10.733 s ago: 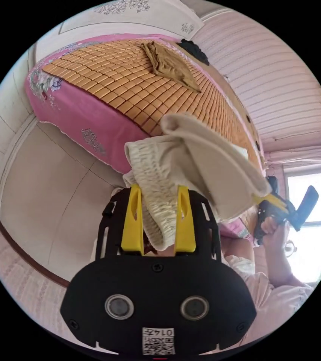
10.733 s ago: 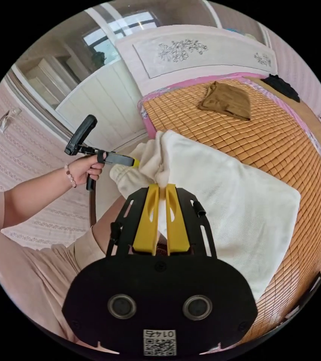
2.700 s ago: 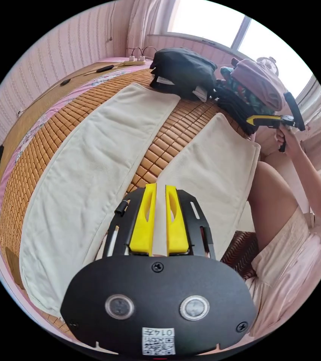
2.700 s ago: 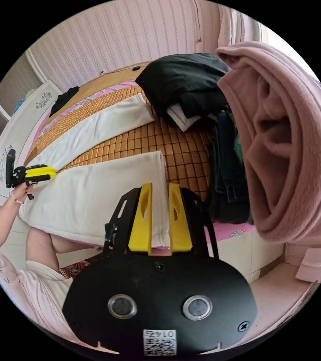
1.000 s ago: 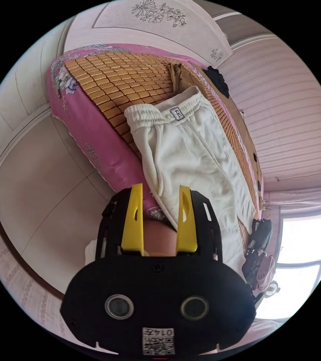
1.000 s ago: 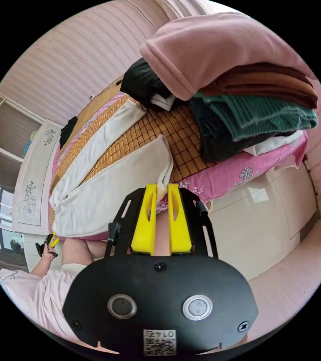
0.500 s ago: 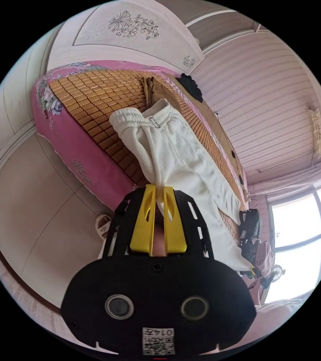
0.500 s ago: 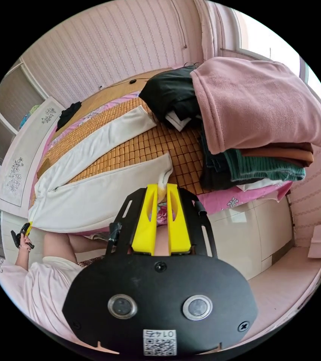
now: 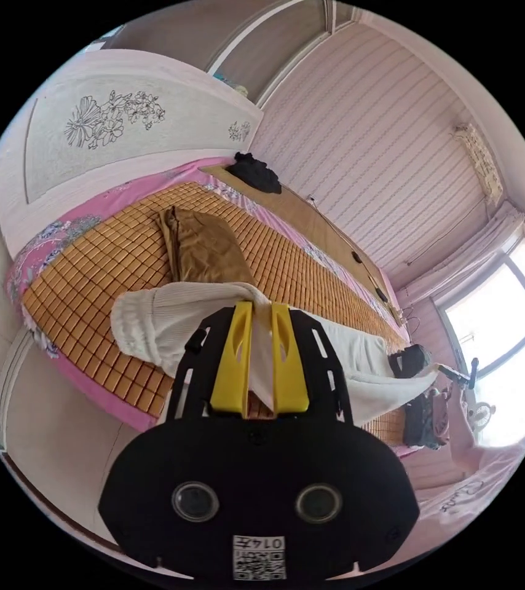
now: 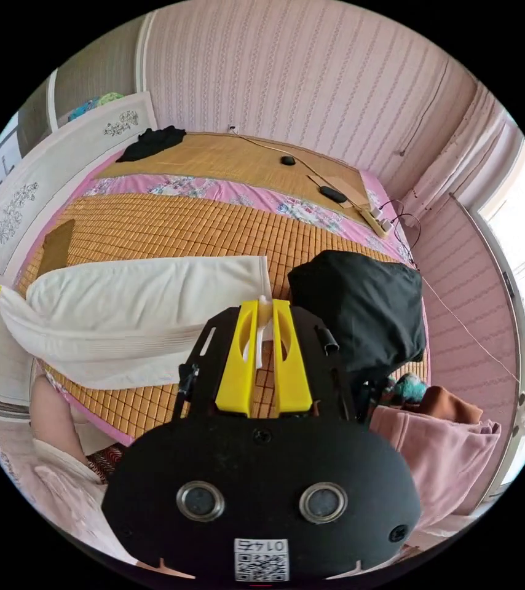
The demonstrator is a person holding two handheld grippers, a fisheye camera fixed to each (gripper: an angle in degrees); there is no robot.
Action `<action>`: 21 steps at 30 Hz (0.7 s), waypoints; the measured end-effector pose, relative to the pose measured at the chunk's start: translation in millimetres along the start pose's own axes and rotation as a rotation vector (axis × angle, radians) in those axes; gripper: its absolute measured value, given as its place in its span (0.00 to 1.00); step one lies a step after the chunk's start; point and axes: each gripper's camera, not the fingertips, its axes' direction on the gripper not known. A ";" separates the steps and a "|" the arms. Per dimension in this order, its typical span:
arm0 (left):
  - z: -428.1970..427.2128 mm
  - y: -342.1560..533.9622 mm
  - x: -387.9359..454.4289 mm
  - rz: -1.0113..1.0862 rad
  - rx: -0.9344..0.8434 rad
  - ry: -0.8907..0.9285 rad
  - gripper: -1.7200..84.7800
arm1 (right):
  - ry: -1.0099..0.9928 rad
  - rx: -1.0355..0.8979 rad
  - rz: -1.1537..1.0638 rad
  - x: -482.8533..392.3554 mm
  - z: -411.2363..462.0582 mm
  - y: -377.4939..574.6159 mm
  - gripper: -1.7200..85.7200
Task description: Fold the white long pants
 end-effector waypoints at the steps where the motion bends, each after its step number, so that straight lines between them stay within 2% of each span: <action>1: 24.3 -17.7 9.3 -0.022 -0.018 0.051 0.13 | -0.006 -0.017 0.049 3.6 10.5 -13.3 0.09; 2: 34.7 -24.2 15.9 -0.019 -0.028 0.060 0.14 | -0.011 -0.062 0.133 8.9 30.6 -31.1 0.10; 4: 57.7 -33.8 48.6 0.067 -0.026 -0.054 0.15 | -0.055 -0.078 0.176 10.5 51.1 -36.6 0.12; 8: 75.9 -13.5 92.0 0.252 -0.039 -0.193 0.13 | -0.089 -0.098 0.212 21.0 90.9 4.2 0.16; 11: 113.2 16.3 117.5 0.354 -0.168 -0.209 0.12 | -0.114 -0.194 0.275 36.1 132.0 39.8 0.19; 14: 170.5 45.8 141.4 0.423 -0.328 -0.236 0.12 | -0.240 -0.235 0.418 55.7 166.9 54.0 0.21; 16: 217.1 59.8 153.2 0.425 -0.432 -0.329 0.12 | -0.301 -0.192 0.480 64.3 175.1 54.5 0.19; 18: 242.3 64.7 156.7 0.418 -0.492 -0.356 0.12 | -0.311 -0.176 0.523 70.6 178.1 50.2 0.11; 21: 249.3 61.8 169.5 0.421 -0.480 -0.336 0.10 | -0.294 -0.191 0.461 71.9 174.9 47.9 0.06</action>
